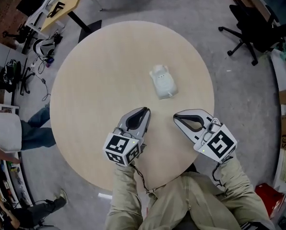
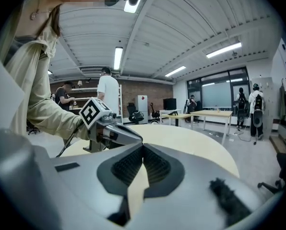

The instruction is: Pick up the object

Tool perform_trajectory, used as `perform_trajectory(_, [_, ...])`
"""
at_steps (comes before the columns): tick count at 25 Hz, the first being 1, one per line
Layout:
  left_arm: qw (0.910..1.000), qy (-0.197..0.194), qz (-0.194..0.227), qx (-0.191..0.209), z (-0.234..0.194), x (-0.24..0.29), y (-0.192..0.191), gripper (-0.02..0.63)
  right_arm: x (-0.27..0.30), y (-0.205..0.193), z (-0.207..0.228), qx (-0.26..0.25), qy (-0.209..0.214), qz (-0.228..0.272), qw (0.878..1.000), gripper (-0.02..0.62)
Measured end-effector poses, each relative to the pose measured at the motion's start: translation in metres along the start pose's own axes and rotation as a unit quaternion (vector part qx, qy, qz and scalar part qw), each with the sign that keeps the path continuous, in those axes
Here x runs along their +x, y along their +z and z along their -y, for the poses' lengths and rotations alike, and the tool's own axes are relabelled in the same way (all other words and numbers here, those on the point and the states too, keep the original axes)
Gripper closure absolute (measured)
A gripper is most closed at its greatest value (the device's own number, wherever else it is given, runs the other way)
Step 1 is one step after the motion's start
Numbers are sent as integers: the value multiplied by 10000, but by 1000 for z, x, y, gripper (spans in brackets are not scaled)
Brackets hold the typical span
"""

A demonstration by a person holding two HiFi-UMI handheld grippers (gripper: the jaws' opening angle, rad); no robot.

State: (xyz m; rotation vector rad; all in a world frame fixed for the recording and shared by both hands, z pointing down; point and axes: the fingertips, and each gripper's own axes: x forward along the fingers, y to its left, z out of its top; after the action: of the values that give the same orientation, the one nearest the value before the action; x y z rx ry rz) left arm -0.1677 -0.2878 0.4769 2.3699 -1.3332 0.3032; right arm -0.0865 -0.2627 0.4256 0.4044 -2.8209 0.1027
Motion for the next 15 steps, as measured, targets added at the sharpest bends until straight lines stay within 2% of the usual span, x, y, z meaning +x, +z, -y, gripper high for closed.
perform_trajectory(4, [9990,-189,-240,-334,-15,25,-7,546,9,-12,4,45,2,-113,9999,592])
perform_trajectory(7, [9950,-413,-556,-724,-26,48,-16,515,14,-15,6,61,-8,-114,9999,592])
perform_trajectory(10, [9874,-623,-939,-1111,-34,71,-24,479,16,-24,7,129,-34,-198,9997,592])
perform_trajectory(15, [9707,-607,-1299,-1928,-54,104,-26,456,17,-33,13,161,-85,-210,9996,592])
